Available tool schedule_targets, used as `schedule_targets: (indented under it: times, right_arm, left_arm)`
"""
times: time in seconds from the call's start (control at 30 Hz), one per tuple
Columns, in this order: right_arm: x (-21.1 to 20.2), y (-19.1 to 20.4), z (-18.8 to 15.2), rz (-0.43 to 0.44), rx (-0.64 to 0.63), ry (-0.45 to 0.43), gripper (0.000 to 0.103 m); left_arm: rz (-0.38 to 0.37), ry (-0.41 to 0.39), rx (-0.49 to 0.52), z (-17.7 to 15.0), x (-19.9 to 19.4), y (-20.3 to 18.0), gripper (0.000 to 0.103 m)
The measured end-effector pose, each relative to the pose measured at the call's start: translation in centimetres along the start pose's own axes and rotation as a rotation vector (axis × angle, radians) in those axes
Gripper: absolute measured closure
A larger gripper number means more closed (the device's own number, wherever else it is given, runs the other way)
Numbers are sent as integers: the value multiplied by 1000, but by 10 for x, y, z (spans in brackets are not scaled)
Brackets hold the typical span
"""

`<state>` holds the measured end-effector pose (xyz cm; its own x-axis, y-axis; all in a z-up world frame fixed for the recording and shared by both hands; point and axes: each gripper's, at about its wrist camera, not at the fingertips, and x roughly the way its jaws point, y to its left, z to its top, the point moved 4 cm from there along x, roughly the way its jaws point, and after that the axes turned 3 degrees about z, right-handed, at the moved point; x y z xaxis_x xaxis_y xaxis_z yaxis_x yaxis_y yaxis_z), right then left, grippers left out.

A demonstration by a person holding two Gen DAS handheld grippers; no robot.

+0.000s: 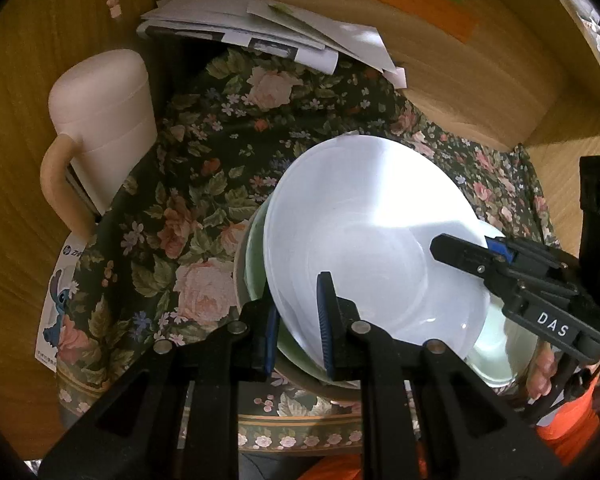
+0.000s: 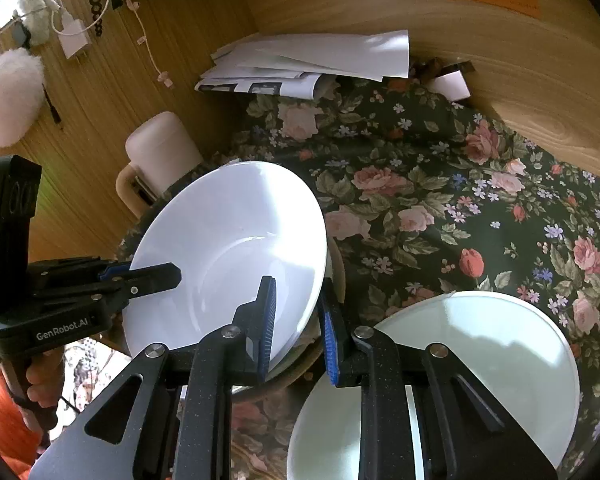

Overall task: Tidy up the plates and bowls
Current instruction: 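Lower the white bowl into the mint-green bowl with both grippers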

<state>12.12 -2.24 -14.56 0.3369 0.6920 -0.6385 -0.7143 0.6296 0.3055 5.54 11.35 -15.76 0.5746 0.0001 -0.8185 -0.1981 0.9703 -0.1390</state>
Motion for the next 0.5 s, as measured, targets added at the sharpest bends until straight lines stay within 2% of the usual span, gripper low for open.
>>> schedule_targets:
  times: [0.5]
  right_arm:
    - [-9,-6,-1,-14,-13,-30,81]
  left_arm:
    - [84,-30,43,8,6,-7,85]
